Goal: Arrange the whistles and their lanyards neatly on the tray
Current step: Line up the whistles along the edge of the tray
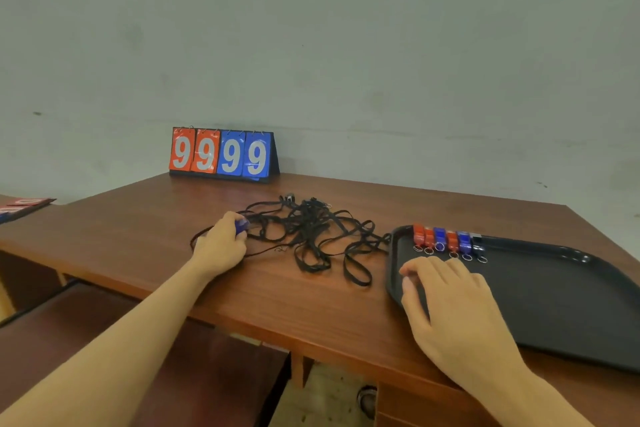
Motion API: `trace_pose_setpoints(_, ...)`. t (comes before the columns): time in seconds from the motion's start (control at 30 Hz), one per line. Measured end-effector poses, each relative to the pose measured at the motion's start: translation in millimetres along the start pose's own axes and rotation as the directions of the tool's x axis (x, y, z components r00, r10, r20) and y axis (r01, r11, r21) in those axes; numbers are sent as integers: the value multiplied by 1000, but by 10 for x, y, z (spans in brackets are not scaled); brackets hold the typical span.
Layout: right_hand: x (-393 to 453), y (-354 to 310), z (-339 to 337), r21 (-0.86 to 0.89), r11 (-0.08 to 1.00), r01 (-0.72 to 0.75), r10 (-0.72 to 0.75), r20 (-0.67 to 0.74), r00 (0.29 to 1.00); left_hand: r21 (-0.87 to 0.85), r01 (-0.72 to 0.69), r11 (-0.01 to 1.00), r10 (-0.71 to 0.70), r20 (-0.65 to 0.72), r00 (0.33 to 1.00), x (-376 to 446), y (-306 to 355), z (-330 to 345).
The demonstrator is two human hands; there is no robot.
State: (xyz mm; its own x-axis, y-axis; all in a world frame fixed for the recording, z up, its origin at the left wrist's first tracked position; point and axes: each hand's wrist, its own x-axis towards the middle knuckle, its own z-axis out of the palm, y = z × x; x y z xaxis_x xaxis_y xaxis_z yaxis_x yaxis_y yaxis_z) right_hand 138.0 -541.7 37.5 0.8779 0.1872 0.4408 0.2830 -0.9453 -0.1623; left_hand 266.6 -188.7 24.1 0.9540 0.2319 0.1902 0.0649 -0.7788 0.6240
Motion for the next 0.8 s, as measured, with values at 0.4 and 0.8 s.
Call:
trace_pose_setpoints(0.4, 2762, -603, 901, 39, 991, 127, -132, 200, 971, -138, 36, 990, -44, -61, 997, 156, -120, 70)
trace_pose_setpoints(0.8, 3155, -548, 1440, -62, 984, 166, -146, 249, 957, -210, -111, 971, 87, -118, 989, 160, -182, 87)
